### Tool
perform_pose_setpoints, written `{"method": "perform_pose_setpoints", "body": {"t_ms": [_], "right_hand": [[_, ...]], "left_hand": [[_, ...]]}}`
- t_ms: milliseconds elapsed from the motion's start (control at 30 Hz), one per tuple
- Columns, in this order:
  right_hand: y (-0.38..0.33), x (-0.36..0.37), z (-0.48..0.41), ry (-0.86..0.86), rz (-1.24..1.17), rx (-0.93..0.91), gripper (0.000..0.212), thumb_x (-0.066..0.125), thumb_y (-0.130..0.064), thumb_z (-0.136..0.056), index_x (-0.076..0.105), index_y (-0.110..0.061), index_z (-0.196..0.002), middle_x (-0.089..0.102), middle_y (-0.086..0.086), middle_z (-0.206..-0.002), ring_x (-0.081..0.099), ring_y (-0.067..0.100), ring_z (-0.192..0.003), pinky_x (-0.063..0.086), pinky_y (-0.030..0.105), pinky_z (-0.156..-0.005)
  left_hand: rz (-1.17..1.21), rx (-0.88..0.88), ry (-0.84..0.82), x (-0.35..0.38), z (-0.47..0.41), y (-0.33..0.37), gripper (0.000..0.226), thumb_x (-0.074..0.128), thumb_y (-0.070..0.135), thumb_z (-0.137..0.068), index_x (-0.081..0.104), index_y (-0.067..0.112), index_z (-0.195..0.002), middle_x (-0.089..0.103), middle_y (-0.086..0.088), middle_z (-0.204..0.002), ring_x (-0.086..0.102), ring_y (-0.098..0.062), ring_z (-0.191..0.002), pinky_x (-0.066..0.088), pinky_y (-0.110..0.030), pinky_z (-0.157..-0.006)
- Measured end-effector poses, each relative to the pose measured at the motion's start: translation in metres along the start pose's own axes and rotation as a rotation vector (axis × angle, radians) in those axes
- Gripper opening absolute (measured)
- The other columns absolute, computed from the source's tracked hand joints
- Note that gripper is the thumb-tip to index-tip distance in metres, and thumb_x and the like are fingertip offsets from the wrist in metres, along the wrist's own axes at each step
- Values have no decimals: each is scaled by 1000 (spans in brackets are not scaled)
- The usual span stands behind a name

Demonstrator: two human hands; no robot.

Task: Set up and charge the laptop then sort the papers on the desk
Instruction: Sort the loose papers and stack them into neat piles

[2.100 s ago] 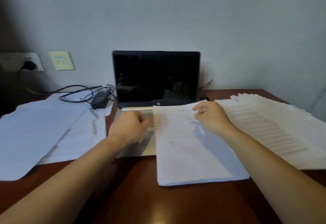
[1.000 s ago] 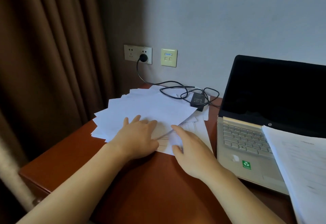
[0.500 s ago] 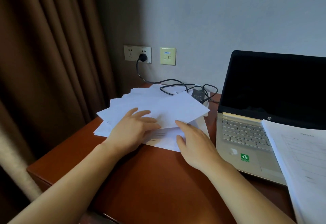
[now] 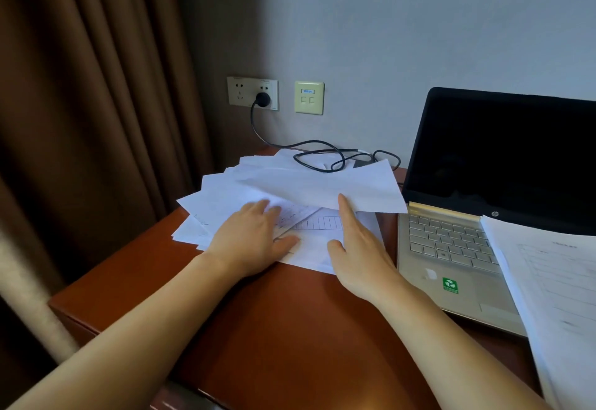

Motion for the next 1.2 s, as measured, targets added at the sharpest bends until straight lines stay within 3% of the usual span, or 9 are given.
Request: {"method": "perform_pose_setpoints", "body": {"t_ms": [100, 233, 433, 600, 667, 833, 933, 1033, 1200], "right_hand": [[1, -1, -2, 19, 20, -36, 72, 37, -18, -100, -5, -29, -157, 32, 1, -157, 49, 23, -123, 42, 31, -86], [-3, -3, -2, 63, 35, -114, 68, 39, -15, -99, 5, -26, -158, 23, -3, -162, 31, 19, -142, 32, 30, -107], [-7, -15, 1, 201, 209, -180, 47, 52, -17, -97, 49, -22, -144, 64, -3, -129, 54, 16, -120, 37, 24, -98], [-4, -20, -1, 340, 355, -219, 17, 66, -18, -88, 76, -24, -100, 71, -6, -81, 64, 24, -83, 44, 38, -75], [-3, -21, -2, 388, 371, -232, 9, 71, -16, -84, 76, -24, -86, 67, -6, -71, 60, 24, -73, 41, 37, -68], [0, -21, -4, 392, 387, -244, 31, 78, -19, -76, 73, -22, -106, 64, -1, -88, 58, 26, -88, 43, 38, -72], [-1, -19, -6, 367, 430, -280, 45, 77, -16, -70, 65, -21, -113, 58, 3, -118, 48, 30, -121, 40, 46, -97], [1, -12, -9, 222, 447, -246, 38, 61, -16, -86, 50, -19, -123, 56, 1, -130, 28, 28, -146, 18, 49, -117], [3, -16, -10, 295, 471, -184, 24, 45, -17, -100, 57, -25, -119, 72, -1, -88, 63, 25, -95, 29, 30, -109]], "left_hand": [[-21, 27, 0, 1, -1, 2, 28, 43, 37, -100, 62, 19, -108, 65, -1, -111, 57, -20, -103, 50, -34, -88], [-13, 64, -46, -3, 4, -1, 30, 44, 30, -96, 66, 19, -113, 67, 1, -110, 60, -21, -102, 52, -37, -91], [143, 182, -97, -6, 15, -8, 46, 54, 25, -87, 66, 32, -131, 66, 15, -130, 60, -9, -117, 49, -26, -101], [121, 299, 54, -10, 18, -5, 36, 46, 33, -95, 73, 30, -119, 72, 10, -118, 64, -13, -106, 52, -31, -91], [67, 328, 161, -11, 17, -4, 44, 36, 40, -96, 77, 25, -101, 74, 5, -98, 67, -20, -92, 54, -38, -78], [50, 329, 280, -12, 14, -7, 30, 49, 31, -96, 75, 22, -83, 70, 1, -80, 63, -22, -78, 52, -41, -66], [72, 389, 281, -12, 16, -6, 23, 54, 25, -93, 74, 23, -83, 69, 3, -81, 64, -21, -80, 51, -40, -67], [87, 442, 341, -18, 20, -1, 24, 53, 26, -94, 75, 22, -87, 71, 3, -84, 66, -22, -85, 53, -41, -69], [36, 484, 624, -33, 27, 0, 29, 53, 30, -99, 79, 19, -100, 76, 3, -97, 70, -22, -94, 52, -35, -81]]}}
Point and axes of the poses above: each hand's wrist, its own z-axis away from the middle knuckle, its own x-axis out of the palm, y = z × x, the point moved 5 cm from there along -z, towards the middle knuckle
